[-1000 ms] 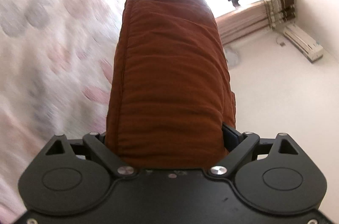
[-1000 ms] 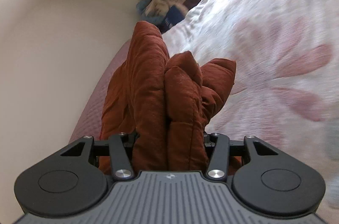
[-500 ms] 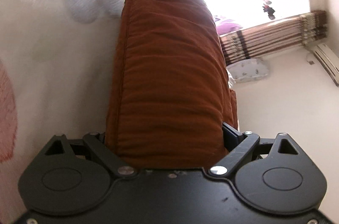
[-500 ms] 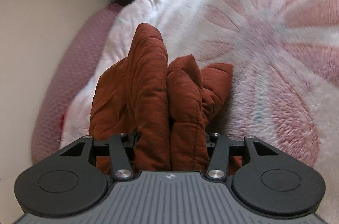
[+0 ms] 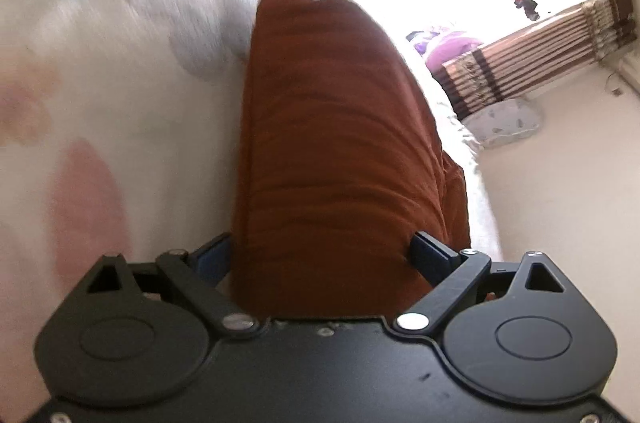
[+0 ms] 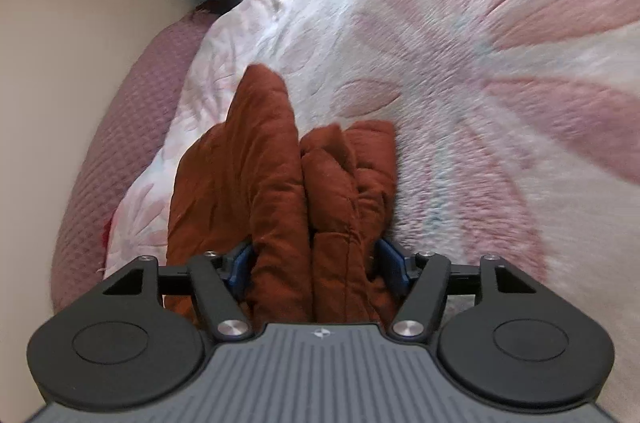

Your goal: Fold large clothes

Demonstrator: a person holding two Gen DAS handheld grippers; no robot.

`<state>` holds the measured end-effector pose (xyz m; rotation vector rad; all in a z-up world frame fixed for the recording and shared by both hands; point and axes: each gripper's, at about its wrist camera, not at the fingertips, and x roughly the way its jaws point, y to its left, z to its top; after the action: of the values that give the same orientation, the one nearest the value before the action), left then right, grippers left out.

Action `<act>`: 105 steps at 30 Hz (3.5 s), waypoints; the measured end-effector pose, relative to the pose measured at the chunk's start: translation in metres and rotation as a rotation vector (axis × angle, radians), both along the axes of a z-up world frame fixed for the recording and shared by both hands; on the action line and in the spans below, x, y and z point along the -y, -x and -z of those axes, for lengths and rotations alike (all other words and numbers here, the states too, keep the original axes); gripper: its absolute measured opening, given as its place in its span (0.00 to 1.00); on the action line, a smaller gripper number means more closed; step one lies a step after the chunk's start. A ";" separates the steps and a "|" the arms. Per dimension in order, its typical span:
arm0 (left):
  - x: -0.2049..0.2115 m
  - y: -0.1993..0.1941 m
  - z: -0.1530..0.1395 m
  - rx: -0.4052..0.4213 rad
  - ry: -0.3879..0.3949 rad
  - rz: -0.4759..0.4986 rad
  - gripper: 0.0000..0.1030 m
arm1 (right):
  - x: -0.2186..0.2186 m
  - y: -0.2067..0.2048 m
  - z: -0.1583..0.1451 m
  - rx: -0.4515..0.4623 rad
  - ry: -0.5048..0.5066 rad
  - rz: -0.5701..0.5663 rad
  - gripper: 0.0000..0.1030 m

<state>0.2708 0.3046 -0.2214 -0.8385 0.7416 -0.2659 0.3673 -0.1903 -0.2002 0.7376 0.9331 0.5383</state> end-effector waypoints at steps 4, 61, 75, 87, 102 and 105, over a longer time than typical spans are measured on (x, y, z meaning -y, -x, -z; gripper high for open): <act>0.001 0.044 -0.038 0.037 -0.129 -0.071 0.91 | -0.001 0.038 -0.048 0.136 0.190 0.077 0.69; 0.171 0.220 -0.097 0.037 -0.582 -0.050 0.93 | -0.076 0.297 -0.151 0.382 0.752 -0.039 0.72; 0.187 0.259 -0.120 0.004 -0.565 -0.021 0.94 | -0.071 0.334 -0.163 0.348 0.779 -0.035 0.73; 0.191 0.257 -0.117 -0.021 -0.568 0.004 0.94 | -0.071 0.333 -0.160 0.331 0.795 -0.032 0.73; 0.195 0.249 -0.115 -0.038 -0.580 0.037 0.94 | -0.068 0.329 -0.156 0.304 0.787 -0.044 0.74; 0.195 0.248 -0.115 -0.037 -0.581 0.038 0.95 | -0.069 0.329 -0.156 0.303 0.788 -0.044 0.74</act>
<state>0.0233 0.1093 -0.1061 -0.2784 0.8146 -0.0589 0.0384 -0.1218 -0.0443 -0.0762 0.7868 0.2675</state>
